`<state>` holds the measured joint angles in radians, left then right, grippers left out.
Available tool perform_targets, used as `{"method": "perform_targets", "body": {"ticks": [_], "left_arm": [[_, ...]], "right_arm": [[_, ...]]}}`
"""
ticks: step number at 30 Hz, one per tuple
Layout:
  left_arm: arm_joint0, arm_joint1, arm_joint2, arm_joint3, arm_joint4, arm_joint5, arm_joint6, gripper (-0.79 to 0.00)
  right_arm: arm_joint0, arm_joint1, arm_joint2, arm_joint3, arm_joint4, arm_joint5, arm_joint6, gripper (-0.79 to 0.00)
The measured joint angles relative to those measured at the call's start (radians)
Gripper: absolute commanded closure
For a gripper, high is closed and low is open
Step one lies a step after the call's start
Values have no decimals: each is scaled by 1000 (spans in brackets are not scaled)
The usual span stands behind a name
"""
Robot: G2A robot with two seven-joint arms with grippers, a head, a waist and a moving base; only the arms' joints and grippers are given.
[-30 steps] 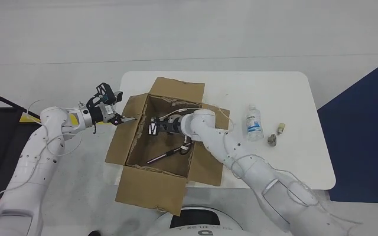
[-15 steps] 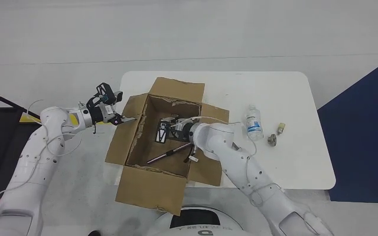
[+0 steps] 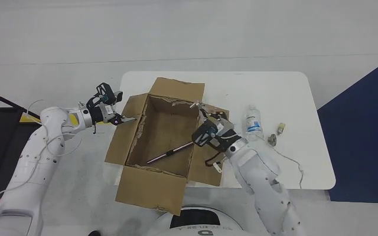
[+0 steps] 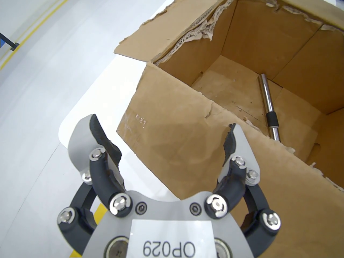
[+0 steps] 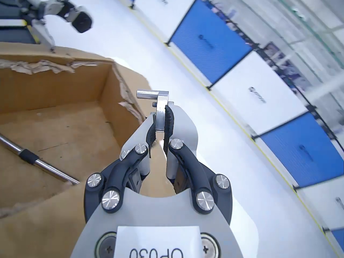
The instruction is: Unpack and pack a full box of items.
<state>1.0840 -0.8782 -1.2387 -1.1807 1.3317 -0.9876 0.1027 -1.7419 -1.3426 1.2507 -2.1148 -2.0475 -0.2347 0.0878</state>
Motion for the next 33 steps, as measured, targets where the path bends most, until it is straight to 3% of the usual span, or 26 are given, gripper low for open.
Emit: {"method": "perform_targets", "body": {"ticks": [3, 12, 15, 21, 26, 33], "left_arm": [[0, 0, 0, 0, 0, 0, 0, -785], [0, 0, 0, 0, 0, 0, 0, -785], [0, 0, 0, 0, 0, 0, 0, -785], [0, 0, 0, 0, 0, 0, 0, -785], [0, 0, 0, 0, 0, 0, 0, -785], [0, 0, 0, 0, 0, 0, 0, -785]], "right_arm": [[-110, 5, 57, -37, 29, 89, -57, 0], [-89, 3, 46, -15, 28, 85, -38, 0], [-67, -2, 67, 17, 108, 125, -1, 0], [-158, 5, 342, 76, 429, 229, -49, 0], [-205, 9, 538, 205, 683, 208, -47, 0], [-142, 19, 632, 358, 834, 156, 130, 0]]}}
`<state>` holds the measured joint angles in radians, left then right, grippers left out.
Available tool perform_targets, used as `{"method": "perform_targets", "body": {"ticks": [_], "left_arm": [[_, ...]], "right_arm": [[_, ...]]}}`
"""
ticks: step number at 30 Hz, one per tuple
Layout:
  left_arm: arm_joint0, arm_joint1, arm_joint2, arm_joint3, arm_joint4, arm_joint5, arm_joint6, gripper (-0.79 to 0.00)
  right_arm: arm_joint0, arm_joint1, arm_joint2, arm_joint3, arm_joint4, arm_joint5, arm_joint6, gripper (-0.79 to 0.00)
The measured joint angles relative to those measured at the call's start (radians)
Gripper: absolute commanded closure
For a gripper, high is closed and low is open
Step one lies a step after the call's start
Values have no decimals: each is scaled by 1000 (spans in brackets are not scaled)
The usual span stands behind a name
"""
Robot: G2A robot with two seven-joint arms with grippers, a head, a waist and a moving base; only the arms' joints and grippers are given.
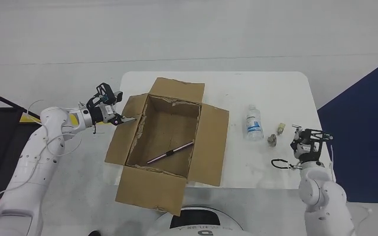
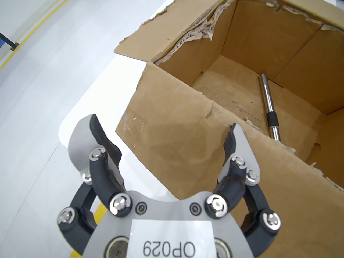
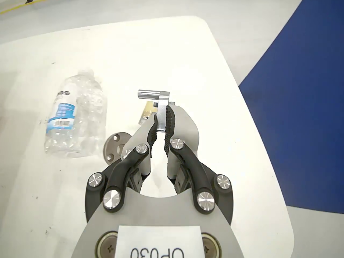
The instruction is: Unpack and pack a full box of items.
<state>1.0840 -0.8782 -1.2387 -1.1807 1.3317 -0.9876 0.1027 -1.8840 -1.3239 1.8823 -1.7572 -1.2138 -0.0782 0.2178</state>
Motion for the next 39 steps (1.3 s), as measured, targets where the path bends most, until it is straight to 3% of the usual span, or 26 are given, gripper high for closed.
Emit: {"method": "perform_targets", "body": {"ticks": [9, 29, 31, 34, 39], "left_arm": [[0, 0, 0, 0, 0, 0, 0, -785], [0, 0, 0, 0, 0, 0, 0, -785], [0, 0, 0, 0, 0, 0, 0, -785], [0, 0, 0, 0, 0, 0, 0, -785], [0, 0, 0, 0, 0, 0, 0, -785]], "right_arm": [[141, 8, -11, 175, -4, 14, 46, 0], [205, 16, -57, 212, -21, 5, 141, 0], [207, 17, -62, 216, -23, 6, 144, -95], [207, 17, -71, 217, -27, 9, 148, -166], [200, 18, -81, 203, -32, 13, 152, -203]]}}
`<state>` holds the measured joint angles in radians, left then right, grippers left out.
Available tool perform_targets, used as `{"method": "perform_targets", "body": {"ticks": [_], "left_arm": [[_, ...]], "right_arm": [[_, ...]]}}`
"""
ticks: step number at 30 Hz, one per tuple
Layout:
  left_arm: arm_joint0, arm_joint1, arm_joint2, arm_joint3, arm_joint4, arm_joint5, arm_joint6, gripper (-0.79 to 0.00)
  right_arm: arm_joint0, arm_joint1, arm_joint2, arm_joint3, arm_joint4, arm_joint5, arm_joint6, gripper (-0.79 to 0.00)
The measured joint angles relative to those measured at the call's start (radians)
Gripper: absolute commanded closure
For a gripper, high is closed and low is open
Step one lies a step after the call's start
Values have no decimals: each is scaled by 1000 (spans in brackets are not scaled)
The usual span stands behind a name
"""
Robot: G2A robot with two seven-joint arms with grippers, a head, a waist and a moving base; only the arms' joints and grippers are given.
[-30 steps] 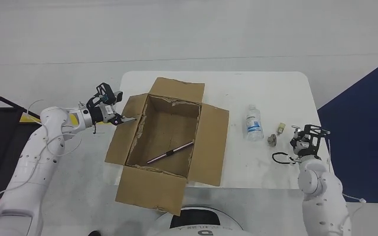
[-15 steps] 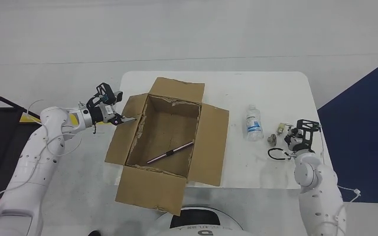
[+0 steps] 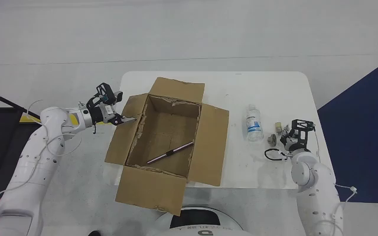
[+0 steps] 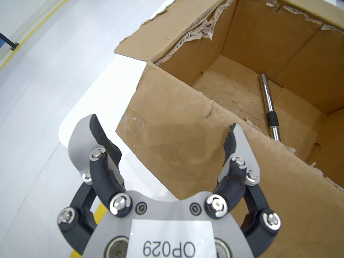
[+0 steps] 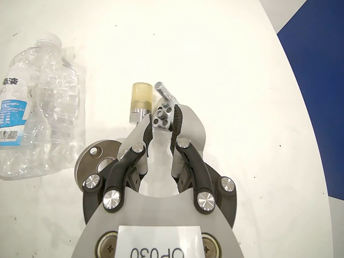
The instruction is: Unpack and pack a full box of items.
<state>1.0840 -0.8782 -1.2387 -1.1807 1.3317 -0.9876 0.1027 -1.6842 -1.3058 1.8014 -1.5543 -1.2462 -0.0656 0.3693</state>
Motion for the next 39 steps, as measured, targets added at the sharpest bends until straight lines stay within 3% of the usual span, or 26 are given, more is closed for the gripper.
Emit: {"method": "perform_targets", "body": {"ticks": [10, 19, 20, 21, 22, 25, 32, 35, 39], "left_arm": [[0, 0, 0, 0, 0, 0, 0, -785], [0, 0, 0, 0, 0, 0, 0, -785], [0, 0, 0, 0, 0, 0, 0, -785], [0, 0, 0, 0, 0, 0, 0, -785], [0, 0, 0, 0, 0, 0, 0, -785], [0, 0, 0, 0, 0, 0, 0, -785], [0, 0, 0, 0, 0, 0, 0, -785], [0, 0, 0, 0, 0, 0, 0, -785], [0, 0, 0, 0, 0, 0, 0, -785]], "right_arm": [[-59, 1, 12, -90, 20, 4, -38, -259], [-203, 1, 26, -342, 33, -68, -121, -302], [-220, 1, 22, -373, 36, -90, -130, -348], [-234, 1, 19, -397, 37, -112, -135, -474], [-249, 2, 18, -420, 37, -138, -139, -785], [-282, 6, 20, -463, 27, -221, -138, -785], [-278, 6, 17, -464, 31, -208, -141, -785], [-260, 10, -44, -519, 44, -297, -166, -785], [-189, 14, -169, -589, -100, -387, -121, -785]]}}
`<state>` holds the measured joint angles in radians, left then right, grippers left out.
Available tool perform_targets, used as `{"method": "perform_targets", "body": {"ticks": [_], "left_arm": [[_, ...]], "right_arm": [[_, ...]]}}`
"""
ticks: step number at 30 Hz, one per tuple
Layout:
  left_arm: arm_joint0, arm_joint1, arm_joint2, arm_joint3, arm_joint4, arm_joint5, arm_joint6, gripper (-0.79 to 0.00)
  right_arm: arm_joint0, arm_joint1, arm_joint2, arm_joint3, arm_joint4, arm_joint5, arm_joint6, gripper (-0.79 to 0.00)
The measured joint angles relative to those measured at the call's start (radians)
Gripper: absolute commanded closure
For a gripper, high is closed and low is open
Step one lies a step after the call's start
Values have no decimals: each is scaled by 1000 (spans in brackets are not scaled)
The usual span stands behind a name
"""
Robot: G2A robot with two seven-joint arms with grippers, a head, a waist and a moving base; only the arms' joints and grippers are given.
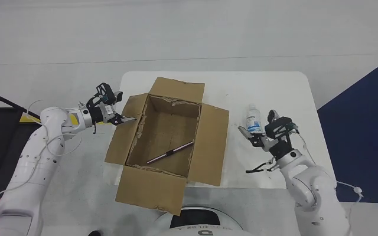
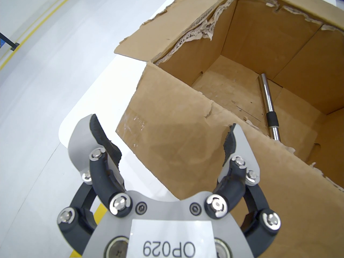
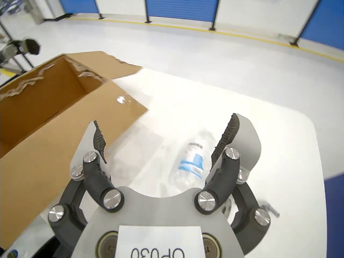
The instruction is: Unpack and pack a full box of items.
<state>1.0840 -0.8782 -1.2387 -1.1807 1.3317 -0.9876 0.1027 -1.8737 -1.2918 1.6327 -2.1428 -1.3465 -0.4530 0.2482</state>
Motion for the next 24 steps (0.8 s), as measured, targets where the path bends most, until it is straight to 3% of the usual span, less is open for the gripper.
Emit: {"method": "perform_targets", "body": {"ticks": [5, 15, 20, 24], "left_arm": [[0, 0, 0, 0, 0, 0, 0, -785], [0, 0, 0, 0, 0, 0, 0, -785], [0, 0, 0, 0, 0, 0, 0, -785], [0, 0, 0, 0, 0, 0, 0, -785]], "right_arm": [[97, -1, -171, -17, -64, -61, 60, -785], [112, -2, -199, 13, -40, -40, 33, -785], [351, -16, -432, 132, -173, -160, 196, -785], [557, -41, -594, 261, -166, -207, 341, -785]]}}
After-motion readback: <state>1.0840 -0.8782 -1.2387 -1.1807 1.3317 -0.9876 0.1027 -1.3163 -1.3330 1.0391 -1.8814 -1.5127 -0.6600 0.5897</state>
